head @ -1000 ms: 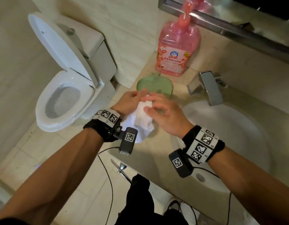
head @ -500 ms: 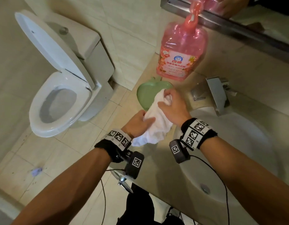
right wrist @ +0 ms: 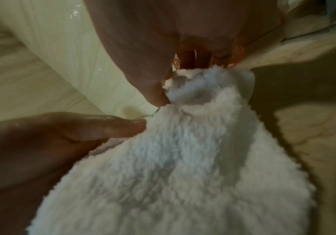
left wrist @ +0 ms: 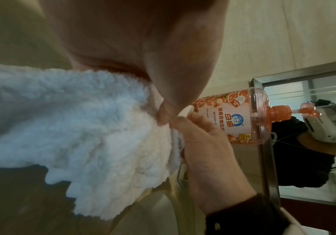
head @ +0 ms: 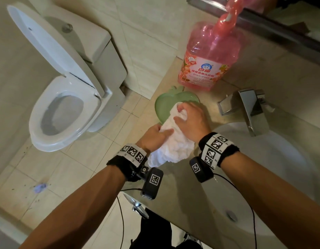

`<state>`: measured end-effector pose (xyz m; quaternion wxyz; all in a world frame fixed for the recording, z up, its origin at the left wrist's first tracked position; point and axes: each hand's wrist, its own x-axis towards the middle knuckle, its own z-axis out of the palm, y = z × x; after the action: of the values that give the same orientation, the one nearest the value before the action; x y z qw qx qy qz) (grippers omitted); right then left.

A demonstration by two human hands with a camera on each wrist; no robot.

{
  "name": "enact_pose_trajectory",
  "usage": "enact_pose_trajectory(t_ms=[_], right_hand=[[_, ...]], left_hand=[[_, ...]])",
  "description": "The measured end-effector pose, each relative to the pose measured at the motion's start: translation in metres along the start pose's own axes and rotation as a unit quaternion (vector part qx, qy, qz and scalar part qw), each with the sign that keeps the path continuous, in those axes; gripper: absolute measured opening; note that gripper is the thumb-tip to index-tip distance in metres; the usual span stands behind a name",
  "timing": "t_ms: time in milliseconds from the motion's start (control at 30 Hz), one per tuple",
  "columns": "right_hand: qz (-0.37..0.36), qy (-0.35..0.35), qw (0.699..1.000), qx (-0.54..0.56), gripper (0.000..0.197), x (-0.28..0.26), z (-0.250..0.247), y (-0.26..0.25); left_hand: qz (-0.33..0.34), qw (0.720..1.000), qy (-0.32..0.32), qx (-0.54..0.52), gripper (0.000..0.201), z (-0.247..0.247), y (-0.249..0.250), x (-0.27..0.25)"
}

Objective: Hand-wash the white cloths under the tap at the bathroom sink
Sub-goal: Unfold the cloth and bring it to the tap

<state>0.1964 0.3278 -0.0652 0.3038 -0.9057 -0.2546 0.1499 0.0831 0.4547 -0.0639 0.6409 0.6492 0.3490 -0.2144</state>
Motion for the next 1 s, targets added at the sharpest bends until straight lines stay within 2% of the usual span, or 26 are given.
enact_pose_trajectory(t_ms=[100,267,367,433,500,533,600,667,767,833,867,933,1000], right_hand=[[-0.007,-0.018,1.000,-0.012,0.020,-0.002,-0.004,-0.003],[0.043,0.060,0.988,0.133,0.016,-0.027,-0.036,-0.016],[0.032,0.083,0.974,0.209,0.014,-0.050,-0.069,-0.018],[0.017,0.077,0.973,0.218,0.004,-0.064,-0.093,-0.016],[0.025,0.058,0.974,0.216,0.005,-0.082,-0.117,-0.010],[0.030,0.044,0.976,0.213,0.006,-0.093,-0.129,-0.005],[0.032,0.019,0.976,0.214,0.008,-0.114,-0.153,0.007],[0.039,-0.015,0.972,0.230,0.006,-0.137,-0.179,0.018],[0.043,-0.075,0.976,0.198,0.007,-0.163,-0.214,0.032],[0.043,-0.089,0.976,0.193,0.011,-0.178,-0.235,0.037],[0.037,-0.089,0.975,0.202,0.014,-0.185,-0.245,0.039],[0.028,-0.090,0.967,0.235,0.015,-0.195,-0.263,0.043],[0.030,-0.072,0.954,0.288,0.016,-0.200,-0.278,0.045]], left_hand=[[-0.005,1.000,-0.013,-0.006,0.037,-0.001,0.003,-0.004],[-0.049,0.992,-0.048,-0.105,0.038,0.001,0.019,-0.028],[-0.002,0.998,-0.069,0.001,0.023,0.010,0.032,-0.049],[0.022,0.994,-0.082,0.070,0.031,0.022,0.043,-0.065],[0.038,0.987,-0.086,0.127,0.030,0.039,0.053,-0.081],[0.037,0.987,-0.079,0.134,0.030,0.049,0.059,-0.089],[0.045,0.992,-0.045,0.112,0.046,0.070,0.067,-0.109],[0.092,0.995,-0.022,0.025,0.054,0.091,0.070,-0.130],[0.185,0.975,0.032,-0.117,0.043,0.123,0.075,-0.163],[0.235,0.956,0.096,-0.150,0.039,0.145,0.081,-0.183],[0.250,0.949,0.118,-0.154,0.033,0.155,0.088,-0.193],[0.261,0.946,0.119,-0.149,0.032,0.167,0.100,-0.208],[0.243,0.963,0.103,-0.052,0.033,0.173,0.110,-0.218]])
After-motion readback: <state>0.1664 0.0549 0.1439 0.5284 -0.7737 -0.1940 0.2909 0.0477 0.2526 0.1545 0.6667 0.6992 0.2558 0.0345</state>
